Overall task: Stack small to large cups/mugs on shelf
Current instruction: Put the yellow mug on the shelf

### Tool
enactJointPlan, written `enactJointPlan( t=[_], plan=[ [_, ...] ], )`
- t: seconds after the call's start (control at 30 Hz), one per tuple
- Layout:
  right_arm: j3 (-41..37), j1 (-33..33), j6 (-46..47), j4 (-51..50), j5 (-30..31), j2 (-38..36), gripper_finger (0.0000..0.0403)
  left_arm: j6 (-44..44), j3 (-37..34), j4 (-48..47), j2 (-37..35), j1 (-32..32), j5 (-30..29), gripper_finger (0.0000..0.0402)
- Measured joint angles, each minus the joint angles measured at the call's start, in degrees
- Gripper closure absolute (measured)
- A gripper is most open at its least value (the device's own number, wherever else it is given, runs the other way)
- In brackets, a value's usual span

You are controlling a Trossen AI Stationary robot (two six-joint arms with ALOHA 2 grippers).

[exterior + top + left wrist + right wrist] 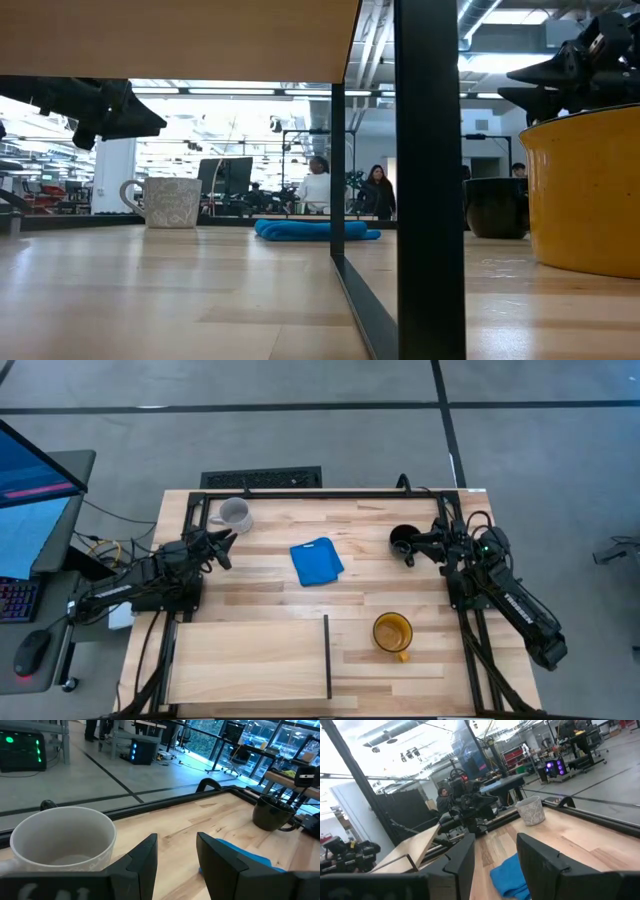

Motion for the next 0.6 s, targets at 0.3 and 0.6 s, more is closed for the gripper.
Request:
enactJointPlan(
  t=[0.3,0.6],
  plan=[
    [0.0,0.0,0.0,0.1,4.8,0.0,0.0234,0.0,0.0,0.0,0.0,0.0,0.1,0.0274],
    [0.0,0.0,0.0,1.1,10.7,0.0,0.0234,0.0,0.0,0.0,0.0,0.0,0.1,0.0274]
  ],
)
